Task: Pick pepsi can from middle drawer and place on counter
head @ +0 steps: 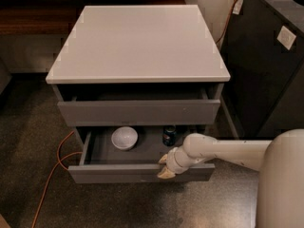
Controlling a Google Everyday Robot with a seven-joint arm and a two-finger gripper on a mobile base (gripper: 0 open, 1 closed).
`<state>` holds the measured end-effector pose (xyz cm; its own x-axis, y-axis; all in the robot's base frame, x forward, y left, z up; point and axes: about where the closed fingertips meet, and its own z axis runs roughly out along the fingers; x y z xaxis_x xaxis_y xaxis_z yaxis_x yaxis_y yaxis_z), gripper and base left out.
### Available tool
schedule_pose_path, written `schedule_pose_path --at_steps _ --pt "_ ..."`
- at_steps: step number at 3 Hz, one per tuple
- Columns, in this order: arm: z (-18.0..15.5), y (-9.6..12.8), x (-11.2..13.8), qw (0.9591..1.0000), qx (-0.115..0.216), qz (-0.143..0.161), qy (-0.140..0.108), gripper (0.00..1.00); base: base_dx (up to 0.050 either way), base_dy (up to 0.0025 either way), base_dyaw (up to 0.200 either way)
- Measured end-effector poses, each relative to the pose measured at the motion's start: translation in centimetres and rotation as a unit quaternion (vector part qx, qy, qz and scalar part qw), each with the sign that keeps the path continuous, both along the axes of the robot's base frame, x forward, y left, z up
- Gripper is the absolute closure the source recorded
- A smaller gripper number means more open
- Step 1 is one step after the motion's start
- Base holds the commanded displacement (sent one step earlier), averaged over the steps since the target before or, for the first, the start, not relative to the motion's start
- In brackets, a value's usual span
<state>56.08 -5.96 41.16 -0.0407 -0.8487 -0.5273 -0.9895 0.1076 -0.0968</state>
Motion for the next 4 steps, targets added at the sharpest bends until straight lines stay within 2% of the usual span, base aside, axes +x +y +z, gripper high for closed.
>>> schedule_pose_path --at_steps 1,4 --pt "-0.3 0.47 -1.14 1.0 0.005 0.006 0.005 1.0 0.0 0.0 0.0" --pt "-0.31 0.21 -1.87 0.9999 0.006 0.009 0.008 1.0 0.0 0.0 0.0"
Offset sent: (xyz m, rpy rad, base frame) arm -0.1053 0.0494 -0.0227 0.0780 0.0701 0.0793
